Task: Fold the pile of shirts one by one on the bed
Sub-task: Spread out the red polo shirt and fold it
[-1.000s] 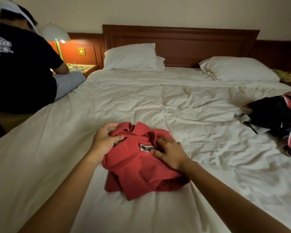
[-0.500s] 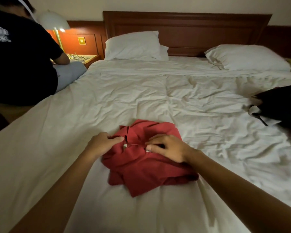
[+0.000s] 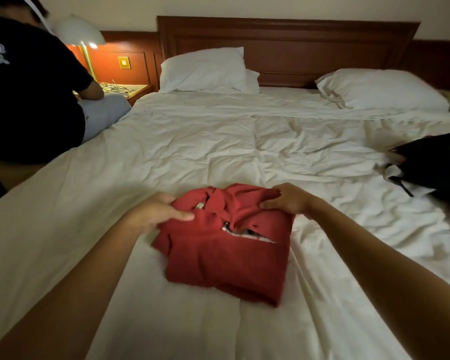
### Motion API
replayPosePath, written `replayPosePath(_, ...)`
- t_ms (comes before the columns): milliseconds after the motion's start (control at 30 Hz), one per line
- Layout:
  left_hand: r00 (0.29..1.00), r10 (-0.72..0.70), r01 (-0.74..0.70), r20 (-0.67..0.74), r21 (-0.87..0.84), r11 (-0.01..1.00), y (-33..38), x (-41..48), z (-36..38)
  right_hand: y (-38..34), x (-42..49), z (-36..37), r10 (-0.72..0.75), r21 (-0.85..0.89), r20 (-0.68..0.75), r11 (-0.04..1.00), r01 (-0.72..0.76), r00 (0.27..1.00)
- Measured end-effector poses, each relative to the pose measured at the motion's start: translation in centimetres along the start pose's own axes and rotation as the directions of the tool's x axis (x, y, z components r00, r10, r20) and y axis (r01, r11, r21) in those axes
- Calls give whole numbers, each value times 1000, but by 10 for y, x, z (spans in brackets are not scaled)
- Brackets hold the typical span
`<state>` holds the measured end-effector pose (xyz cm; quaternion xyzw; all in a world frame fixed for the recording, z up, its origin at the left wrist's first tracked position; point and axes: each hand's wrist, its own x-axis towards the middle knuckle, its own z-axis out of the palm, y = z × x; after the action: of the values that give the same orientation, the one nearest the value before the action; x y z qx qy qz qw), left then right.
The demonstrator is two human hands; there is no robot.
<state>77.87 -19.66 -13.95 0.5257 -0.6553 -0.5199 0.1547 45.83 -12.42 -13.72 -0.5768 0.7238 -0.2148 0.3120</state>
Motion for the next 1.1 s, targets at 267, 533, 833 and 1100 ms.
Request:
replayPosePath(267, 972, 95, 3, -216, 416, 909, 50, 35, 45, 66, -136, -28, 297, 279, 108, 907, -315, 949)
replayPosePath(533, 979, 74, -80, -192, -25, 996, -2, -35, 117, 65, -133, 32, 328, 507, -327, 852, -129, 886)
replayPosePath(833, 984, 101, -113, -148, -72, 991, -33, -94, 110, 77, -205, 31, 302, 367, -140, 900, -234, 943)
replayPosePath(1100, 950, 2, -39, -311, -114, 993, -11, -72, 115, 64, -156, 30, 320, 400, -425, 906, -142, 847)
